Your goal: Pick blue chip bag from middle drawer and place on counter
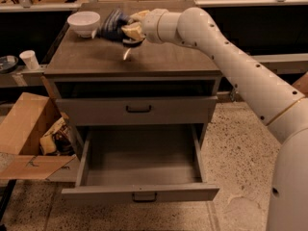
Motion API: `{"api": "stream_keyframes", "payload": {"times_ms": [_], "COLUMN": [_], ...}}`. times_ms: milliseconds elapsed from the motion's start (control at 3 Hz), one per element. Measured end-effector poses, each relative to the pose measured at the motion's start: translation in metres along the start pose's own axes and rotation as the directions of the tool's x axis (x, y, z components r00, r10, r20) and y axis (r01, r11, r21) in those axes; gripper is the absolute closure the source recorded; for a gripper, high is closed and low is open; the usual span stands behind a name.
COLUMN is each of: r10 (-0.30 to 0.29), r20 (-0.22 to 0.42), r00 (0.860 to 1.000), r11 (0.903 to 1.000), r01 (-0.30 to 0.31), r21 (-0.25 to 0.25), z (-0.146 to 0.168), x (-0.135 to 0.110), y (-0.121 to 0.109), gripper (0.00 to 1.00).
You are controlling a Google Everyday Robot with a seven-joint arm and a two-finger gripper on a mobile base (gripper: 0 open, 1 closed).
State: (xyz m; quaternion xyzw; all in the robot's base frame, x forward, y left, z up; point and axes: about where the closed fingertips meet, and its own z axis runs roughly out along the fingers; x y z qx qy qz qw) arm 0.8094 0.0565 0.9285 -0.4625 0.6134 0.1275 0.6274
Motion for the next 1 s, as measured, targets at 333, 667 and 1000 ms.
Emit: {"api": "stream_keyframes", "payload": {"times_ms": [333,667,1000], "r10": [0.000,0.000,0.002], "r20": [0.000,0.000,0.045], "r00": [1.000,1.000,0.999], "r11": [1.0000,1.0000,0.9996], "r01": [0.000,0.000,-0.001], "r21": [0.000,0.000,-0.029], "z": [0.000,0.000,0.002], "x": [0.000,0.000,-0.010], "y": [0.000,0.000,-0.002], "gripper": [0.05,0.00,0.00]}}
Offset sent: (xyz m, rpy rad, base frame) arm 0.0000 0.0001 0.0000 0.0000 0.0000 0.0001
